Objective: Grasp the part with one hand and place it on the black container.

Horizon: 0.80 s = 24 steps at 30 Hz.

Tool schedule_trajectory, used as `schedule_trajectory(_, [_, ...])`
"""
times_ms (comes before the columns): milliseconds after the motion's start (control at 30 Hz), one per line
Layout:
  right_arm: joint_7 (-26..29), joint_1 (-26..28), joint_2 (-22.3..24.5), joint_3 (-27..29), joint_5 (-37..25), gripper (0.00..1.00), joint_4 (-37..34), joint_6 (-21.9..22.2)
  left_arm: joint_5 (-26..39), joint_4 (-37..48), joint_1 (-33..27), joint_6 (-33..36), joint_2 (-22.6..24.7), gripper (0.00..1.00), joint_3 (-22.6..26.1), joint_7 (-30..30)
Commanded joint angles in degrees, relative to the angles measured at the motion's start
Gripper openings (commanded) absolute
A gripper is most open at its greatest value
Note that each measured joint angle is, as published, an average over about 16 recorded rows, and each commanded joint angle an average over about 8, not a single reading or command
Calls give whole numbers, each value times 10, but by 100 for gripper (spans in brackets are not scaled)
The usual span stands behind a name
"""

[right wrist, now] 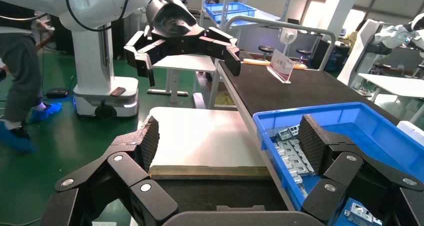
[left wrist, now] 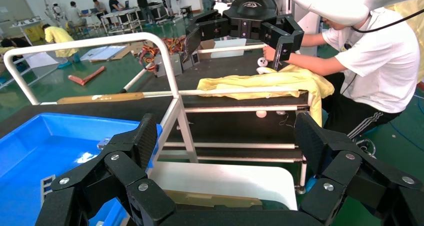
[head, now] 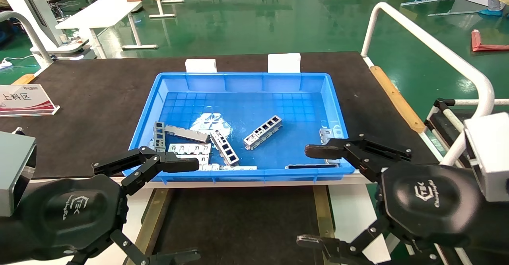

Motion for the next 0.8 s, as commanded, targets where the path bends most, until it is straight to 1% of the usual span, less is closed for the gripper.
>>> schedule_trajectory(33, [0,0,0,0,0,100,0,0,0,0,0,0,0,100,0,0])
schedule_trajectory(800, [0,0,0,0,0,100,0,0,7,2,-6,-7,6,100,4,-1])
